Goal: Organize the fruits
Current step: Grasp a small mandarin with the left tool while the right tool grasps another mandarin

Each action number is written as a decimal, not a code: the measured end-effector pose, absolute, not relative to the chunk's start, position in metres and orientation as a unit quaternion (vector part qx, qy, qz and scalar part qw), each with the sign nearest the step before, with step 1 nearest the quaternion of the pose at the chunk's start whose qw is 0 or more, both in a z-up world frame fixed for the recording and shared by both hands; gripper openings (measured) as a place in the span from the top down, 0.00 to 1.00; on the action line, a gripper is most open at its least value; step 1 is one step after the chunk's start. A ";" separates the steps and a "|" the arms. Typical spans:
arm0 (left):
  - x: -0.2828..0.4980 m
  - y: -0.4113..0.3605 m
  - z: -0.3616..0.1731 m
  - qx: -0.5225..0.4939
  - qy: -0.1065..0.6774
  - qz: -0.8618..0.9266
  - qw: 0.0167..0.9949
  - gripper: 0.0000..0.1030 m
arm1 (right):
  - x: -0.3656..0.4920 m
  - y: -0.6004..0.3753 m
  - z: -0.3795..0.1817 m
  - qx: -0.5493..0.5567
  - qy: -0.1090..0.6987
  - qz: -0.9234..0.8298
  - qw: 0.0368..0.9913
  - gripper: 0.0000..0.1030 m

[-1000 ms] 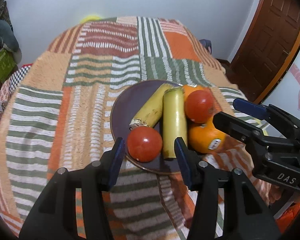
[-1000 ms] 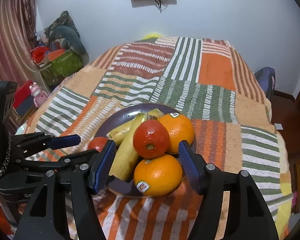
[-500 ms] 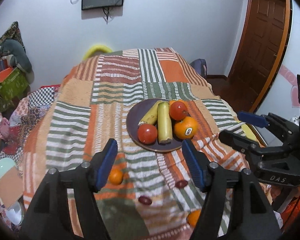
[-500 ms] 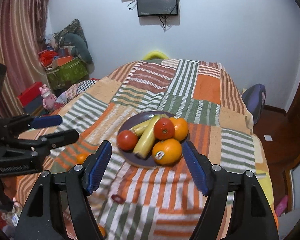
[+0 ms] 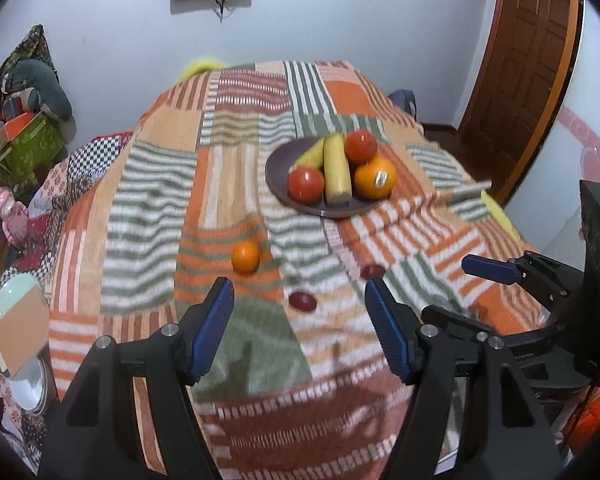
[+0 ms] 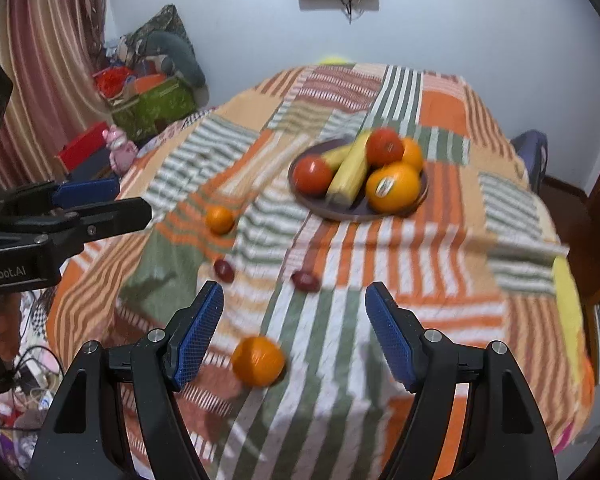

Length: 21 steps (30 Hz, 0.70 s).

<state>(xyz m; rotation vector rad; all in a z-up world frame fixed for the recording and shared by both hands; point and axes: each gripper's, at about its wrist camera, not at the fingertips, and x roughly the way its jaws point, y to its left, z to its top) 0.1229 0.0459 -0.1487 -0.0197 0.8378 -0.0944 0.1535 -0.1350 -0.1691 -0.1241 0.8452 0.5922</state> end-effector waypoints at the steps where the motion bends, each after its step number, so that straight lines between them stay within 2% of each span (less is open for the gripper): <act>1: 0.120 0.046 -0.152 -0.009 0.410 -0.045 0.911 0.34 | 0.151 -0.133 -0.173 -0.063 0.408 0.284 0.866 0.31; 5: 0.113 0.047 -0.168 -0.013 0.424 -0.043 0.905 0.34 | 0.141 -0.124 -0.191 -0.076 0.427 0.291 0.853 0.34; 9: 0.112 0.051 -0.180 -0.020 0.435 -0.041 0.899 0.34 | 0.140 -0.118 -0.205 -0.085 0.449 0.298 0.838 0.50; 15: 0.115 0.060 -0.188 -0.032 0.440 -0.033 0.897 0.34 | 0.138 -0.115 -0.206 -0.093 0.448 0.302 0.837 0.66; 21: 0.129 0.070 -0.189 -0.038 0.439 -0.024 0.897 0.34 | 0.143 -0.117 -0.196 -0.090 0.433 0.300 0.845 0.66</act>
